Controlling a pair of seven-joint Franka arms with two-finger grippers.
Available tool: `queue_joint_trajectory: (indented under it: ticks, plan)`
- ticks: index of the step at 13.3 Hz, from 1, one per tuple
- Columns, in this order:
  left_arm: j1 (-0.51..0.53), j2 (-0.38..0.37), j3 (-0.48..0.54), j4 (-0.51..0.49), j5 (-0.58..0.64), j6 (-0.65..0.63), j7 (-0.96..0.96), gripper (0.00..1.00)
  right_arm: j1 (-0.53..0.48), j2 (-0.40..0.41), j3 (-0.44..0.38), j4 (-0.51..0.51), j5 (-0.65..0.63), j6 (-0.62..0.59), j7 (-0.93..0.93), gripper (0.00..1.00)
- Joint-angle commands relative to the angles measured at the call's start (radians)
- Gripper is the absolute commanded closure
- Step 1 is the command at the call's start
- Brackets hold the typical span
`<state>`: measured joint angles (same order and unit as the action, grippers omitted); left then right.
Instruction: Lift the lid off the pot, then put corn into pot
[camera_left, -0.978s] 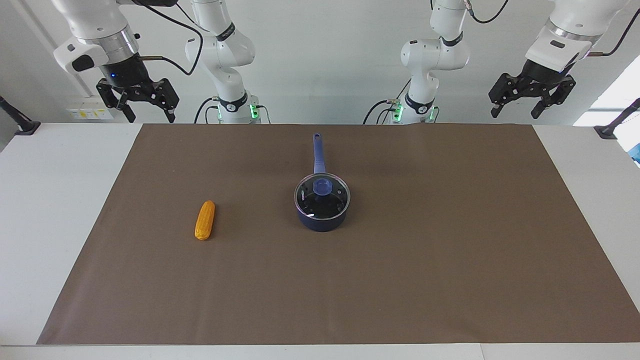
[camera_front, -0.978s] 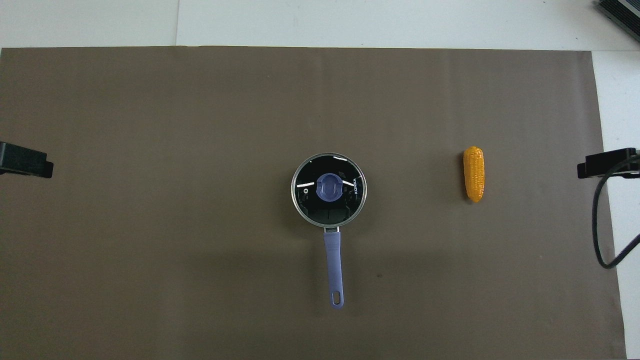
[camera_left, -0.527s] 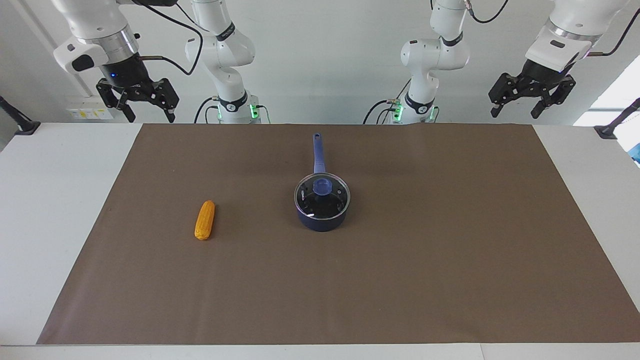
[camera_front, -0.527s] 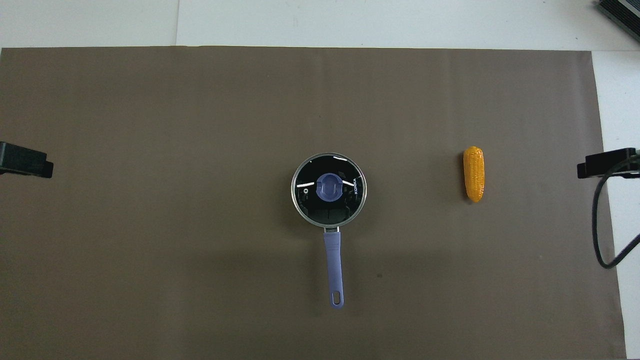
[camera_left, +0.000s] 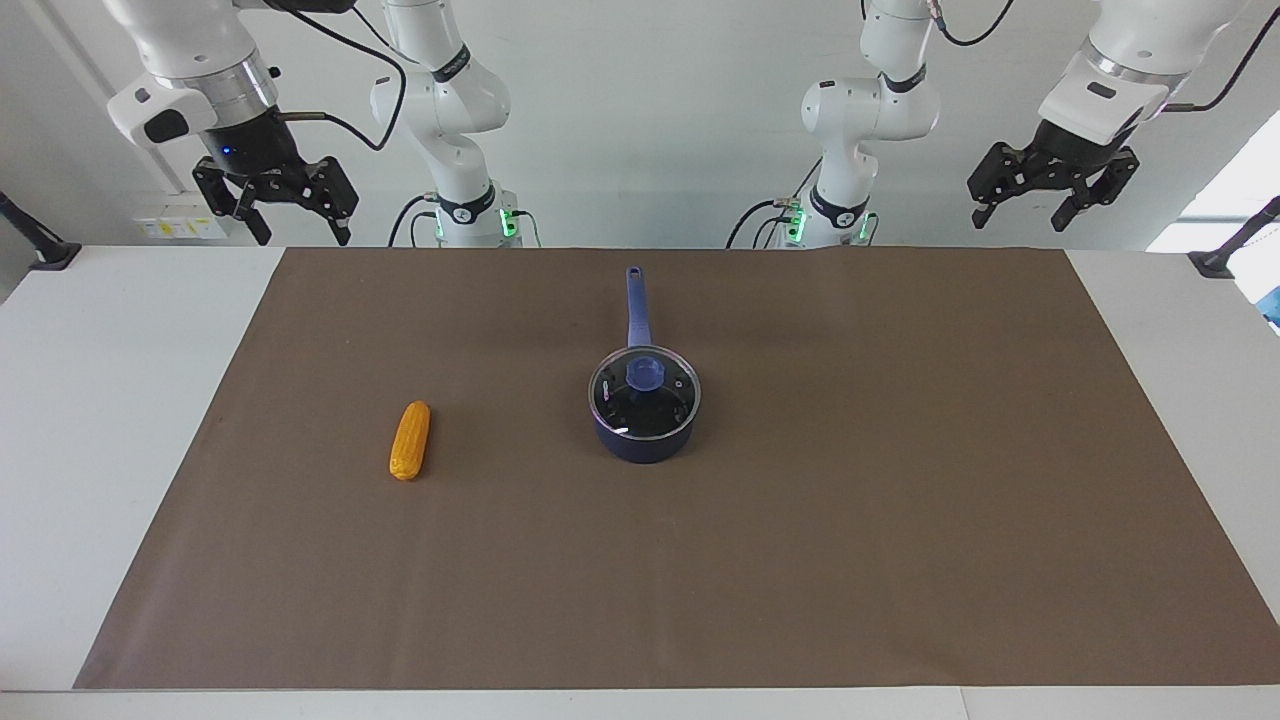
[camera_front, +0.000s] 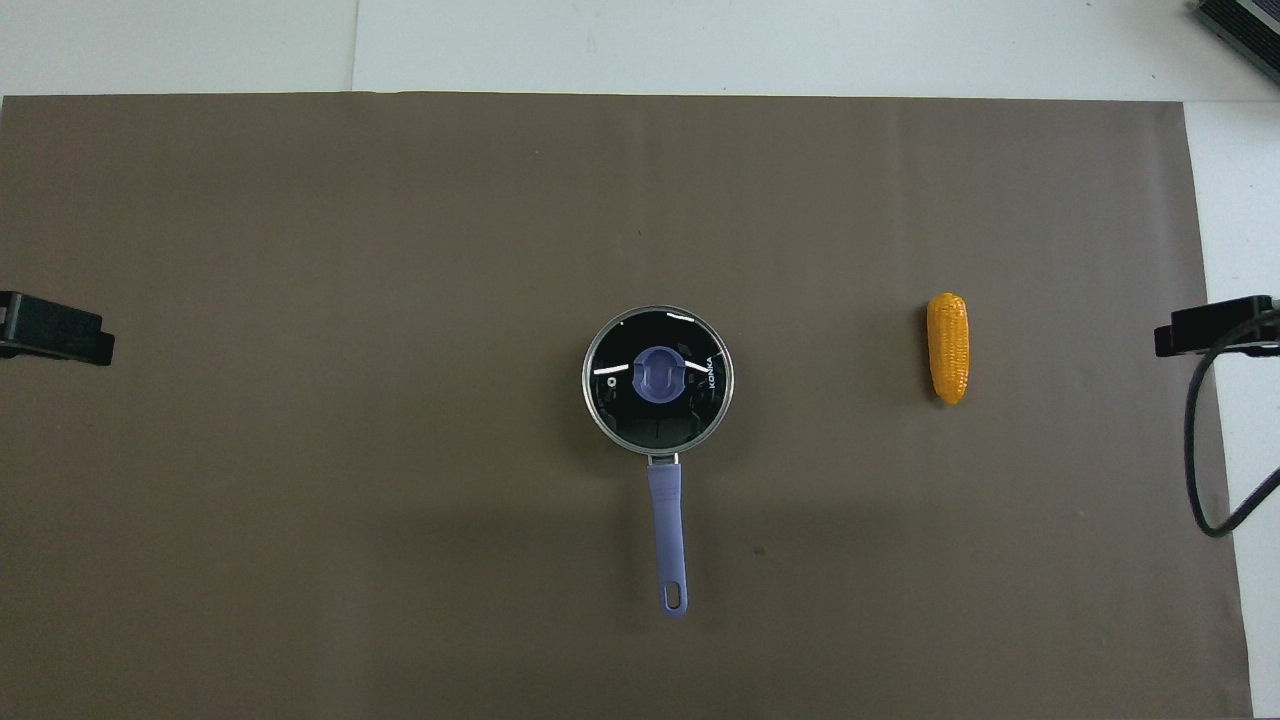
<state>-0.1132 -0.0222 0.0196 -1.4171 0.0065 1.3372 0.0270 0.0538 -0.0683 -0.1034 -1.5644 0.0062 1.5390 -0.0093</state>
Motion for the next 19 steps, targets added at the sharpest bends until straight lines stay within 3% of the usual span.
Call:
queue_joint_trajectory:
  ticks: [1, 19]
  plan:
    - [-0.011, -0.025, 0.007, -0.023, -0.002, -0.021, -0.013, 0.0, -0.006, -0.005, 0.002, 0.001, 0.004, 0.004, -0.02, 0.0]
    - [-0.034, -0.025, 0.003, -0.033, -0.019, 0.042, -0.004, 0.0, -0.006, -0.005, 0.002, 0.001, 0.005, 0.004, -0.02, 0.0]
